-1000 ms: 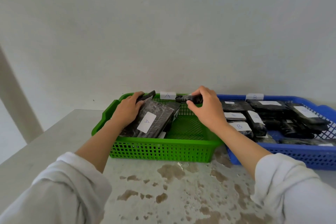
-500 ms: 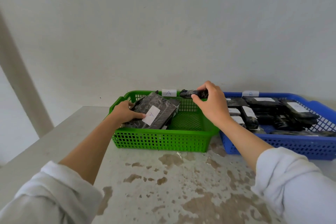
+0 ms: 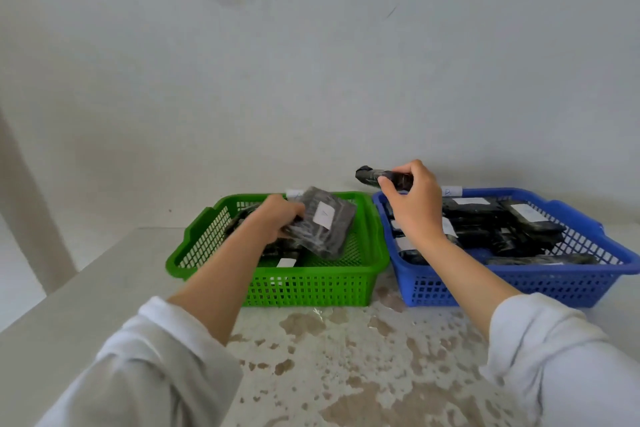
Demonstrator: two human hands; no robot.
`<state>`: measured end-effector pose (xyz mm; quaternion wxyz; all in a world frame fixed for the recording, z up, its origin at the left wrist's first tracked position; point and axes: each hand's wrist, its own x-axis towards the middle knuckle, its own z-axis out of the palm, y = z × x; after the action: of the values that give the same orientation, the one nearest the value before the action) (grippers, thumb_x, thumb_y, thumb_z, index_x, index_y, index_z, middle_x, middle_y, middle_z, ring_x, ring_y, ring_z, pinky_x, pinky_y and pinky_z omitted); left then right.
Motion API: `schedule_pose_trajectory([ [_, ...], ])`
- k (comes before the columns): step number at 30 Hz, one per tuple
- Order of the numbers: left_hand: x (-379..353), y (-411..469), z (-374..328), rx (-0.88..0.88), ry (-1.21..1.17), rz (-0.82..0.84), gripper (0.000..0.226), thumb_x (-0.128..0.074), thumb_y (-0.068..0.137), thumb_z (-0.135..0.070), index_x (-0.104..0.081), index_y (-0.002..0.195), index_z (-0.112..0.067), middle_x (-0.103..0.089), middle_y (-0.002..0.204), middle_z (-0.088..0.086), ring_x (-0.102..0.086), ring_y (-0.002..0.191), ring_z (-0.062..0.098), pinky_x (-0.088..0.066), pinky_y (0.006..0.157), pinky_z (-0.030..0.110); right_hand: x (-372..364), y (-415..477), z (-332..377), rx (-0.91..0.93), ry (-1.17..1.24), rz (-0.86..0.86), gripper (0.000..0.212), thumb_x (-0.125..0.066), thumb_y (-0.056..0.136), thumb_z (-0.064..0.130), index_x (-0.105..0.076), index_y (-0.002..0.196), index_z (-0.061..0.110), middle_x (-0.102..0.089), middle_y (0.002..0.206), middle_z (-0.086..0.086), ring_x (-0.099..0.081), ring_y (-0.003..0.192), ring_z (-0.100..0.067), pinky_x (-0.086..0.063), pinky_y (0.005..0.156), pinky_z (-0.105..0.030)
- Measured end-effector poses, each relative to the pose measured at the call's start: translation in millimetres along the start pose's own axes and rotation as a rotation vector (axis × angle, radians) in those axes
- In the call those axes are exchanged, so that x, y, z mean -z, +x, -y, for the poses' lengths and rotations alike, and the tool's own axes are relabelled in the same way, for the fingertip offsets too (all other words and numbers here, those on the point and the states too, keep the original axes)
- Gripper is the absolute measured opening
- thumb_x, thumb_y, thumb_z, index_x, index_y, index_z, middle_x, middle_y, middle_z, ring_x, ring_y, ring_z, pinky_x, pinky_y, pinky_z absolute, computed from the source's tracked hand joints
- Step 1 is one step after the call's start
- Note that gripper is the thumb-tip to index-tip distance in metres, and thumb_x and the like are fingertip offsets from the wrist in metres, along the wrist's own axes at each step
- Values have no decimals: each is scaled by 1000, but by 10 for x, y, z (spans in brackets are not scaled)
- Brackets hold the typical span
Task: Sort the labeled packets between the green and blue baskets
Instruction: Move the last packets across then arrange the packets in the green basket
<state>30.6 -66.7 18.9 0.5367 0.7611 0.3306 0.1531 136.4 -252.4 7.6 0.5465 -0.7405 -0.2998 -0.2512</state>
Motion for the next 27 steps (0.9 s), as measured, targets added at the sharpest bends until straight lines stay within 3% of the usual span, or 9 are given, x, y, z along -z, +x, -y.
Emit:
schedule_pose_trajectory([
  [4,-326,127,39,85,89,196,17,-45,89,5,-46,74,-1,-49,70,13,-57,41,15,-47,36,22,43,39,-120,1,2,-2,18,-66,85,26,-54,90,15,-48,84,11,-51,90,-17,-38,68,-25],
  [6,-322,179,111,108,213,278,7,-44,92,3,-50,95,1,-56,91,20,-67,66,22,-57,61,34,14,46,-164,-11,4,1,18,-67,84,26,-55,91,14,-49,85,11,-52,90,-17,-38,69,-24],
  [7,-300,207,157,109,283,302,20,-47,93,1,-50,113,-1,-57,108,23,-67,85,29,-57,75,41,-8,47,-179,-15,4,3,18,-67,84,26,-56,91,14,-51,86,9,-52,91,-17,-39,69,-24],
  [9,-271,236,216,81,400,326,42,-52,92,-2,-40,133,-6,-55,123,22,-64,100,35,-55,82,43,-63,40,-194,-21,3,11,19,-67,85,26,-57,93,12,-54,88,6,-53,92,-18,-40,69,-25],
  [12,-297,239,229,-1,587,331,29,-57,92,-13,-44,118,-14,-62,116,22,-69,86,34,-58,73,39,-156,7,-182,-25,11,34,19,-66,85,27,-56,93,13,-56,90,4,-54,93,-20,-41,71,-26],
  [15,-292,299,231,-202,982,180,32,-46,97,-30,-54,111,-3,-66,98,18,-65,70,27,-55,64,33,-228,-32,-156,-9,26,53,18,-66,85,27,-56,92,14,-56,90,4,-54,92,-19,-42,72,-26],
  [17,-238,371,250,-340,1158,12,34,-41,98,-30,-59,115,-7,-63,106,16,-61,90,31,-50,74,37,-255,-46,-145,11,22,68,18,-66,85,27,-56,92,14,-57,90,5,-53,93,-18,-41,72,-25],
  [22,-90,501,415,-366,1137,-113,47,-62,86,-36,-48,125,-15,-42,129,18,-40,122,36,-46,92,44,-307,-48,-125,33,-2,104,21,-66,84,28,-57,94,12,-59,94,3,-53,94,-17,-45,75,-29],
  [27,-73,536,508,-454,1155,-241,41,-57,87,-32,-44,119,-9,-59,112,16,-45,114,35,-46,87,41,-368,-83,-102,64,-26,163,23,-66,85,29,-57,97,12,-58,96,4,-51,96,-14,-37,76,-22],
])
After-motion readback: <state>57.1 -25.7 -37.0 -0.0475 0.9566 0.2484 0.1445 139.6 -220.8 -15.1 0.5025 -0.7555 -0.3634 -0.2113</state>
